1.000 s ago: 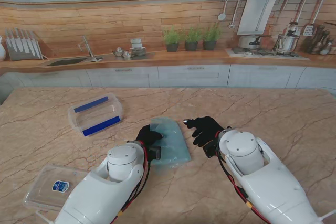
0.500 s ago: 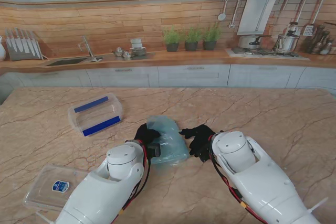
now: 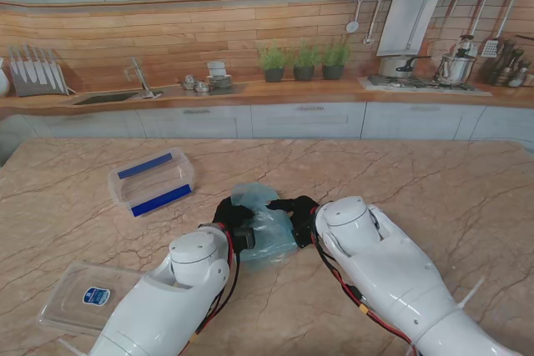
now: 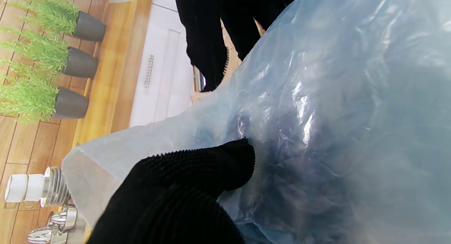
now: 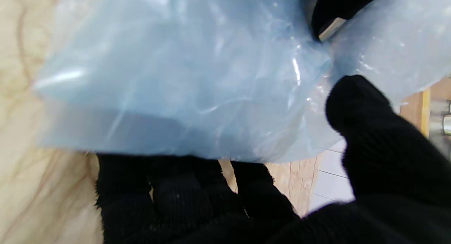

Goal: Fold the bubble film and place it into the plastic crate

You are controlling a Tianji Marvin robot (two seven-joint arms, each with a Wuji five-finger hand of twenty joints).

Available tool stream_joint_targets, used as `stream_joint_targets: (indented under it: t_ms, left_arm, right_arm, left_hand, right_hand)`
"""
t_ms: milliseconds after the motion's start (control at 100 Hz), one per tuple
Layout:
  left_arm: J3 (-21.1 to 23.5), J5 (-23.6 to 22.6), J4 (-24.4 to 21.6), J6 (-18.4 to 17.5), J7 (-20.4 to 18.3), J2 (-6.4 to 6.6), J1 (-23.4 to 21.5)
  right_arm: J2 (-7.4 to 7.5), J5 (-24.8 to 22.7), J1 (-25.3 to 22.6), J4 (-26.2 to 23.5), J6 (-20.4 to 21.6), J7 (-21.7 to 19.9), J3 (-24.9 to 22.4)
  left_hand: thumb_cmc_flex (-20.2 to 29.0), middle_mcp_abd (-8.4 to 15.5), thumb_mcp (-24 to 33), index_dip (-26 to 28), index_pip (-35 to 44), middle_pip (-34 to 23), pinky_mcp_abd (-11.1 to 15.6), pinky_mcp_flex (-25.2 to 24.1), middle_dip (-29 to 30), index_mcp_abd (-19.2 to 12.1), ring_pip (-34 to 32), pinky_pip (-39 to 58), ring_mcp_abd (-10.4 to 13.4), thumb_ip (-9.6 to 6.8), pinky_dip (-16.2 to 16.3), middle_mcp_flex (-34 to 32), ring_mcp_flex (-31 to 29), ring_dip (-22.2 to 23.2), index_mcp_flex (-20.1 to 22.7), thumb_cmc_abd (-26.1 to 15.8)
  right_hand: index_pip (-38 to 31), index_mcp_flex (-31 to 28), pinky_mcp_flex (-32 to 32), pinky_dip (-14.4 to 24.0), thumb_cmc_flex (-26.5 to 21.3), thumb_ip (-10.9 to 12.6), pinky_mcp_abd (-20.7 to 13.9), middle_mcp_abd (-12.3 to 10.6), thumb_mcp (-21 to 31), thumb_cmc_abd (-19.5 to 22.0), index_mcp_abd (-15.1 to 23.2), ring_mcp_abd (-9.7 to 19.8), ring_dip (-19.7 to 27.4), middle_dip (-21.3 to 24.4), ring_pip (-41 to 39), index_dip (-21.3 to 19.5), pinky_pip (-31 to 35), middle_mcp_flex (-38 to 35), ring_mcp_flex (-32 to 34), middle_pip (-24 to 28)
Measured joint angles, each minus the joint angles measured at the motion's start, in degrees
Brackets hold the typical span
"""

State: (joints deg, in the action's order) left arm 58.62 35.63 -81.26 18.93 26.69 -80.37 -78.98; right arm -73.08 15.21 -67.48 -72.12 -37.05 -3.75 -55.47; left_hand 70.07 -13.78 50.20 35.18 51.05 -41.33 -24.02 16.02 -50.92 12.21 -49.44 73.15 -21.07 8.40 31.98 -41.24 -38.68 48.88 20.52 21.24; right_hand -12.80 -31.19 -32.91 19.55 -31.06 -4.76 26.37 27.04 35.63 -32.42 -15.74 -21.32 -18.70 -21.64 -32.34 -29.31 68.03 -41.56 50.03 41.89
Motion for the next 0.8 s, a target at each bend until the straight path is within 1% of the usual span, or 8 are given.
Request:
stream_joint_targets:
  t_ms: [160,280,320,400,470,630,760,800]
  left_arm:
    - [-0.1,0.2,0.0,-0.8,0.8,-0.09,-0.1]
    - [-0.6,0.0,0.4,-1.4,1.0,-0.17,0.0]
    - [-0.9,-1.0,0.8,-1.5,0.7,-0.18,0.2]
    - [-1.7,-4.5,2.0,-1.7,0.2,-0.3,0.7]
    - [-1.9,-4.7,2.9,-1.9,0.2,-0.51,1.0]
    - [-2.3,-3.8,3.6,-2.0,0.9,-0.79,1.2]
    - [-2.9,-6.7,4.3,-2.1,0.8,-0.91,1.4]
    - [-3.0,-6.9,4.3,-2.2,0.6,-0.91,1.4]
  right_arm:
    - [-1.94,3.8,1.0,1.7,-0.8,2.3,0.1]
    - [-2.66,4.2,1.5,2.5,-0.7,2.5,0.7]
    - [-2.92,4.6,1.6,2.7,-0.7,2.8,0.7]
    - [-3.55,6.0,1.6,3.0,-0.8,4.5,0.5]
    - [-3.94,6.1,1.6,3.1,-1.3,5.2,0.4]
    - [-5.18,6.8,1.3,3.4,-2.3,8.6,-0.5]
    - [-6.22,9.4,0.9,3.8,-2.4,11.3,-1.5]
    - [-6.39,9.5,0.9,3.9,-2.5,11.4,-1.7]
  left_hand:
    - [0.0,0.1,0.0,0.0,0.0,0.0,0.0,0.0,0.0,0.0,0.0,0.0,0.0,0.0,-0.1,0.0,0.0,0.0,0.0,0.0]
    - [0.0,0.5,0.0,0.1,0.1,0.0,0.0,0.0,0.0,-0.9,0.0,0.0,0.0,0.0,-0.6,0.0,0.0,0.0,0.0,0.0]
    - [0.0,0.7,0.0,0.1,0.1,0.0,0.0,0.0,0.0,-1.1,0.0,0.0,0.0,0.0,-0.6,0.0,0.0,0.0,0.0,0.0]
    - [0.0,0.8,0.0,0.1,0.1,0.0,0.0,0.0,0.2,-1.5,0.1,0.0,0.0,0.0,-0.7,0.0,0.0,0.0,0.0,0.0]
    - [0.0,0.8,0.0,0.1,0.1,0.0,0.0,0.0,0.7,-1.5,0.6,0.1,0.0,0.0,-0.8,0.0,0.0,0.0,0.0,0.0]
    - [0.0,0.8,0.0,0.1,0.1,0.0,0.0,-0.1,1.9,-1.5,1.6,0.1,0.0,0.0,-1.4,0.0,0.0,-0.3,0.0,0.0]
    - [0.0,0.8,0.3,-0.2,0.1,0.6,0.1,-0.4,3.3,-1.6,3.5,0.0,0.0,0.0,-2.7,0.1,0.1,-1.1,-0.6,0.6]
    - [0.0,0.8,1.0,-0.7,0.1,1.0,0.1,-0.6,3.7,-1.6,4.2,-0.6,0.0,0.72,-3.3,1.0,0.1,-1.3,-0.6,1.3]
  right_hand:
    - [1.3,0.8,0.0,-0.7,-1.0,0.0,0.0,-0.1,4.6,0.0,0.2,0.3,0.6,0.1,0.8,-0.9,-1.7,2.0,-0.9,-0.2]
    - [1.3,0.8,-0.5,-0.7,-1.9,0.0,0.0,-0.9,8.8,-3.6,1.0,1.7,-2.1,0.2,0.0,-2.2,-1.9,2.1,-0.3,-0.5]
    - [1.3,0.8,-0.6,0.6,-3.6,-0.1,-0.4,-1.0,10.5,-4.5,1.0,2.4,-3.8,0.2,-0.6,-2.5,-2.0,2.1,0.1,-0.9]
    - [1.3,0.7,-2.0,3.9,-4.5,-0.1,-4.0,-2.4,14.5,-6.5,1.5,4.2,-6.9,0.8,-3.5,-2.9,-2.6,2.1,1.1,-1.1]
    - [1.0,-0.7,-3.2,6.1,-6.0,-0.1,-5.6,-3.6,17.1,-7.1,2.5,5.7,-9.0,1.3,-5.4,-3.6,-2.6,1.0,2.6,-1.6]
    - [-6.3,-1.1,-6.8,10.8,-7.0,-0.1,-7.3,-5.9,20.9,-8.4,6.1,8.0,-12.2,1.0,-9.6,-4.6,-1.0,-2.1,5.1,-0.9]
    - [-14.9,-1.5,-7.9,13.6,-7.6,-0.1,-9.4,-7.5,23.2,-9.8,8.7,9.0,-13.5,1.0,-10.9,-1.6,-0.9,-5.2,6.5,-0.9]
    - [-16.3,-1.5,-8.1,14.0,-8.7,-0.1,-9.7,-7.9,23.2,-10.4,9.1,9.1,-13.6,1.0,-11.5,-1.3,-0.8,-5.1,6.5,-0.9]
